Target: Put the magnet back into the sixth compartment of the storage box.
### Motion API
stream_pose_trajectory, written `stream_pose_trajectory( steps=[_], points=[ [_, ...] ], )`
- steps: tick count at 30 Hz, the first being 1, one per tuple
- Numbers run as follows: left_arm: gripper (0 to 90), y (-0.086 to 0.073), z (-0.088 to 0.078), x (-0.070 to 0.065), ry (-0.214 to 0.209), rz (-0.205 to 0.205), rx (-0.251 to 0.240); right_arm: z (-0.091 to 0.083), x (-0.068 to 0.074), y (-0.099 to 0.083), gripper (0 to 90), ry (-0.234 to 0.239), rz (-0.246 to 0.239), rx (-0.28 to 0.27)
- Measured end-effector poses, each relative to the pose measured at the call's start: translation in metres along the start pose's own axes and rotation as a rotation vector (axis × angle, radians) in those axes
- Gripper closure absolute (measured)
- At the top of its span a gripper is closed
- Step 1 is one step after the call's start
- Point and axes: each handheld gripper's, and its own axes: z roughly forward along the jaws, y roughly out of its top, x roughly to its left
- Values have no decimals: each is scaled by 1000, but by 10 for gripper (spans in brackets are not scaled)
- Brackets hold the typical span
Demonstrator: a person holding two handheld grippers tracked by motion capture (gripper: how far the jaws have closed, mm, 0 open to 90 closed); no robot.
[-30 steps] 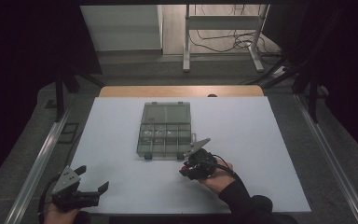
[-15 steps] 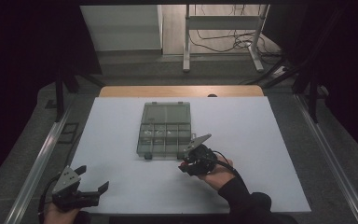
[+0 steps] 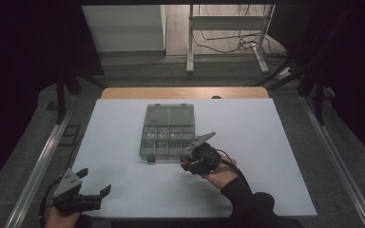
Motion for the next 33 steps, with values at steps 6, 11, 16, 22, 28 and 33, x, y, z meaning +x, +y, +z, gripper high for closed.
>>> stream_pose_trajectory(
  steps=[6,11,16,22,28,33],
  points=[
    [8,0,0,0,0,1,0,0,-1,4,625,-2,5,-8],
    [8,0,0,0,-1,1,0,-1,-3,7,625,-5,0,-14],
    [8,0,1,0,-1,2,0,0,-4,10,625,-6,3,-18],
    [8,1,1,0,-1,2,1,1,-6,12,625,-1,19,-23],
    [8,1,1,0,-1,4,2,1,-9,16,625,-1,26,-33],
    [8,1,1,0,-1,4,2,2,-10,20,625,-3,28,-34]
  ],
)
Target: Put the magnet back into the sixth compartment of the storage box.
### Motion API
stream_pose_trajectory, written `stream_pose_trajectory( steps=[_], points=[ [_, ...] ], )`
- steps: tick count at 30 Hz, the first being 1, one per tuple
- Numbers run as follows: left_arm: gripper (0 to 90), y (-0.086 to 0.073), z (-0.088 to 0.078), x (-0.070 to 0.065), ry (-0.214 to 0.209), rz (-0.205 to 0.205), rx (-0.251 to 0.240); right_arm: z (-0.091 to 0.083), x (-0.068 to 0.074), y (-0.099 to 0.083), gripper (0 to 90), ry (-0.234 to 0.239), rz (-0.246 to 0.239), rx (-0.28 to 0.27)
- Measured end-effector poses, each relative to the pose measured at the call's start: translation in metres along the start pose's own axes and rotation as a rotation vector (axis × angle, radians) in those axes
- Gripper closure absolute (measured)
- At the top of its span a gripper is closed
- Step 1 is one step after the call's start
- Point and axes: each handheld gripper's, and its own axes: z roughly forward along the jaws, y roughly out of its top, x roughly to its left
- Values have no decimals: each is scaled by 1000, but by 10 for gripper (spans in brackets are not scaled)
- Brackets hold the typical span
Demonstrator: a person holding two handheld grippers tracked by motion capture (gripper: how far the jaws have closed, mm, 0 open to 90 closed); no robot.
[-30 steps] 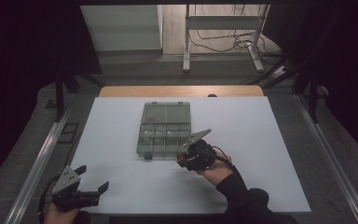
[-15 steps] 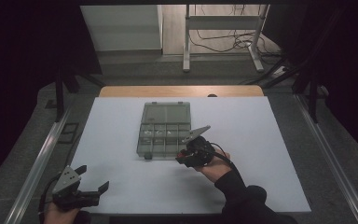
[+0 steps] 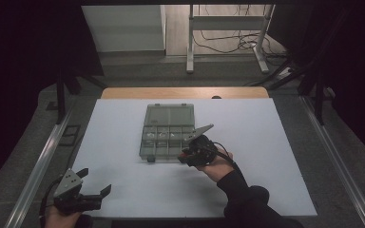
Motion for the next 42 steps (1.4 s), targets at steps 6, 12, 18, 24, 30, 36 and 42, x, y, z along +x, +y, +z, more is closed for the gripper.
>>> stream_pose_trajectory(
  steps=[6,12,18,24,30,36,42],
  points=[
    [8,0,0,0,0,1,0,2,-1,4,625,0,3,-3],
    [8,0,0,0,0,1,0,5,-3,9,625,-2,-2,-8],
    [8,0,0,0,0,2,0,9,-4,12,625,-6,1,-7],
    [8,0,0,0,0,2,0,12,-6,15,625,-12,4,-4],
    [8,0,0,0,-1,3,0,16,-8,18,625,-15,3,1],
    [8,0,0,0,-2,2,0,20,-8,22,625,-17,3,2],
    [8,0,0,0,-2,2,0,24,-9,25,625,-19,2,6]
  ],
)
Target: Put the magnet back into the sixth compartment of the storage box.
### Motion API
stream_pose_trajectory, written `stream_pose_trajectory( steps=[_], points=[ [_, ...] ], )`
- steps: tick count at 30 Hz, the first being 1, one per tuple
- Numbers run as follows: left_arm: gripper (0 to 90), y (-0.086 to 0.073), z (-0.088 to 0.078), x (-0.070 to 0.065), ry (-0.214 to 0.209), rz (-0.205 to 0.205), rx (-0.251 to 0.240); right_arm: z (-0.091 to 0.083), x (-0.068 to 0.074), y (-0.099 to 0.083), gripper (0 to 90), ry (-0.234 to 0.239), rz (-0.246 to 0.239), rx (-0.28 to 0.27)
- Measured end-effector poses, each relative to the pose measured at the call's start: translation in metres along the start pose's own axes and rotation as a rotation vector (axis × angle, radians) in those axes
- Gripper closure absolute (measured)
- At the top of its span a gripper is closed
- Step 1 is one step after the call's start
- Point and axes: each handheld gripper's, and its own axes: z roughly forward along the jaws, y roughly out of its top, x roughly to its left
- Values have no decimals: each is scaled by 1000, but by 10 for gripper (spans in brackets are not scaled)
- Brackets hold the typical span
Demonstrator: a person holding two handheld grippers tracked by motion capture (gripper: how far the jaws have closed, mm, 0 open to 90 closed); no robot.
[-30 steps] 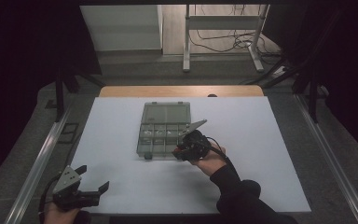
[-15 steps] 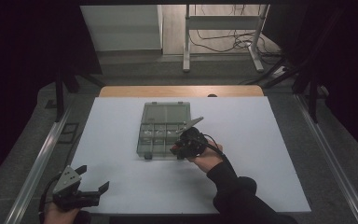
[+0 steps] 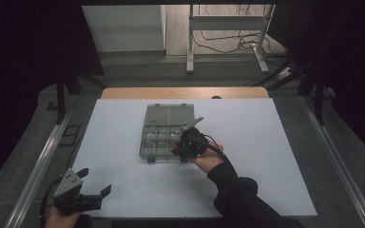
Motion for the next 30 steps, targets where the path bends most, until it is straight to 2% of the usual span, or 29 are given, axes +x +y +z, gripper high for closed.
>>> stream_pose_trajectory(
  steps=[30],
  points=[
    [8,0,0,0,-2,4,-2,18,0,20,625,-4,-13,1]
  ],
)
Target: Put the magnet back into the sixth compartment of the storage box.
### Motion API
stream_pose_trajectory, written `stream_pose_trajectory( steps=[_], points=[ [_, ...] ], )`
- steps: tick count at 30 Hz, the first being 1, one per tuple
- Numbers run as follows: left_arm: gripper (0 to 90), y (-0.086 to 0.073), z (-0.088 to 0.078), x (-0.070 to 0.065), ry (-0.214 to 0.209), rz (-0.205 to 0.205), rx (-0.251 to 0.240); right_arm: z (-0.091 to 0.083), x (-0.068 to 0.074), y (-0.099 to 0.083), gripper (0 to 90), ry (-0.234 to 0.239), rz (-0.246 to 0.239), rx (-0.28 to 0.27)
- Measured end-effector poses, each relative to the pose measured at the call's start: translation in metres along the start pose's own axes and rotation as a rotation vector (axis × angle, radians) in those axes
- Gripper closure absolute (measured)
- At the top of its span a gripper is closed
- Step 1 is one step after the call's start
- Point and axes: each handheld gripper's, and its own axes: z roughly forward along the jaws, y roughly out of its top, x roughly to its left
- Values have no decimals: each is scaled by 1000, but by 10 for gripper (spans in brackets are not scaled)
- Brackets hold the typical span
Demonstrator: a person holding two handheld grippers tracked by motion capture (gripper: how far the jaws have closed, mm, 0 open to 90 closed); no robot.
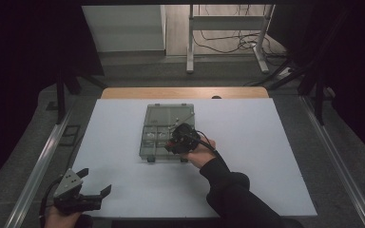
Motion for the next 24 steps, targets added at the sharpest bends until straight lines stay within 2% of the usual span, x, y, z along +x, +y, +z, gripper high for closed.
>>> stream_pose_trajectory(
  steps=[24],
  points=[
    [8,0,0,0,0,8,5,26,2,13,624,2,-5,1]
  ],
)
